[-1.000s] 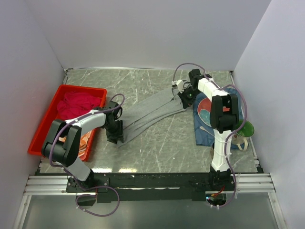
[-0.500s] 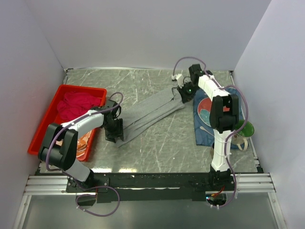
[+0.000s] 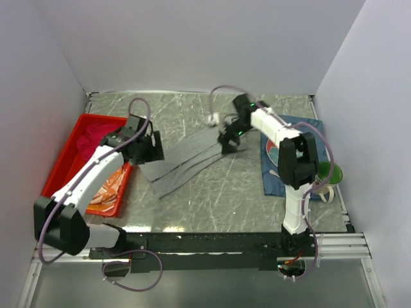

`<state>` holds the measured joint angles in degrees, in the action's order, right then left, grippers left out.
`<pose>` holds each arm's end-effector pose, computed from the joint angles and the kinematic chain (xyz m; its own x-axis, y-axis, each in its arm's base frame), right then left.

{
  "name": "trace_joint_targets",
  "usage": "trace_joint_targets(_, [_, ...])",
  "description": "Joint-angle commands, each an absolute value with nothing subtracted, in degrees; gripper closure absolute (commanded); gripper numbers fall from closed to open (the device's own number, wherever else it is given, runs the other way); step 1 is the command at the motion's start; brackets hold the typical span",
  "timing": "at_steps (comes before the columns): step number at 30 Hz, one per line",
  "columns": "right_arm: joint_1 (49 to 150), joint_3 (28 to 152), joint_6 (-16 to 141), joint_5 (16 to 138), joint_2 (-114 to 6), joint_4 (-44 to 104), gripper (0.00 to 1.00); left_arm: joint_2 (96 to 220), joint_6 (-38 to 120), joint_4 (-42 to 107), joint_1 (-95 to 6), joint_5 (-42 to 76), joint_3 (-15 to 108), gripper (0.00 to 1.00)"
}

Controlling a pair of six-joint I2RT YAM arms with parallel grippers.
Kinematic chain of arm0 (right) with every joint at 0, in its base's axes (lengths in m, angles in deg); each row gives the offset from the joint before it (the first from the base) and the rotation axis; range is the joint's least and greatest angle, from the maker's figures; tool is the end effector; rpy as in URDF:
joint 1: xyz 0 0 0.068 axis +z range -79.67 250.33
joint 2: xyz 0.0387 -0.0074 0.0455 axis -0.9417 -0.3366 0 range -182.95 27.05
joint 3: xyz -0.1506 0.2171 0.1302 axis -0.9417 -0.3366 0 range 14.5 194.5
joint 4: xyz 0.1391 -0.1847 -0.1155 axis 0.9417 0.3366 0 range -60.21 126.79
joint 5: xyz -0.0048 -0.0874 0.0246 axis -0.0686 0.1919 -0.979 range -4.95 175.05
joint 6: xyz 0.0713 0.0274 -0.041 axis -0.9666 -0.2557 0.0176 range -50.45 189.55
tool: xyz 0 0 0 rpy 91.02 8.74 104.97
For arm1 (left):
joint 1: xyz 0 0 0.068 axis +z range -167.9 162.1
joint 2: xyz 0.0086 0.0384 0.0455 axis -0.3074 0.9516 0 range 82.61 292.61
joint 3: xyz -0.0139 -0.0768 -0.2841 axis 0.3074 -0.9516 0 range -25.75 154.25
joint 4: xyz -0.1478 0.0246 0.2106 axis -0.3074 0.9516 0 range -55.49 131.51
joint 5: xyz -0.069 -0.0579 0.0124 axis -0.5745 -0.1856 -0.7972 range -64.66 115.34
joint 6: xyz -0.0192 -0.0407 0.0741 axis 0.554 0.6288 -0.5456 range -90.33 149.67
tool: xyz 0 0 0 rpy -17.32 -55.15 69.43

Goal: Fold and stack the mixed laundry pile
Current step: Fold the tank top at the center of the board.

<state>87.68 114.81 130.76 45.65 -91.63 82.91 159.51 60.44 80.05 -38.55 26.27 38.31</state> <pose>0.4132 0.1802 0.2192 -0.0653 -0.7300 -0.6804 -0.9969 0.0784 0.0115 0.2654 -0.0986 0.2690 -0.8610 -0.2221 -0.4576 -0.1114 0.9601 -0.2564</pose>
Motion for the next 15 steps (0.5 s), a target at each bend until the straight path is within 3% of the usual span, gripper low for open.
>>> trace_joint_targets(1, [99.84, 106.55, 147.59, 34.68, -83.44, 85.18, 0.29, 152.68, 62.36, 81.88, -35.41, 38.34, 41.84, 0.16])
trace_joint_targets(7, [111.89, 104.07, 137.49, 40.57, -85.36, 67.86, 0.28, 142.67, 66.41, 79.52, -29.95, 42.92, 40.27, 0.09])
trace_joint_targets(9, [113.48, 103.10, 134.50, 41.37, -85.98, 61.90, 0.22, 140.37, 67.72, 78.46, -29.50, 42.92, 38.34, 0.08])
trace_joint_targets(15, [118.14, 100.20, 133.27, 47.15, -88.00, 55.98, 0.21, 135.79, 67.82, 79.42, -28.89, 43.19, 36.48, 0.07])
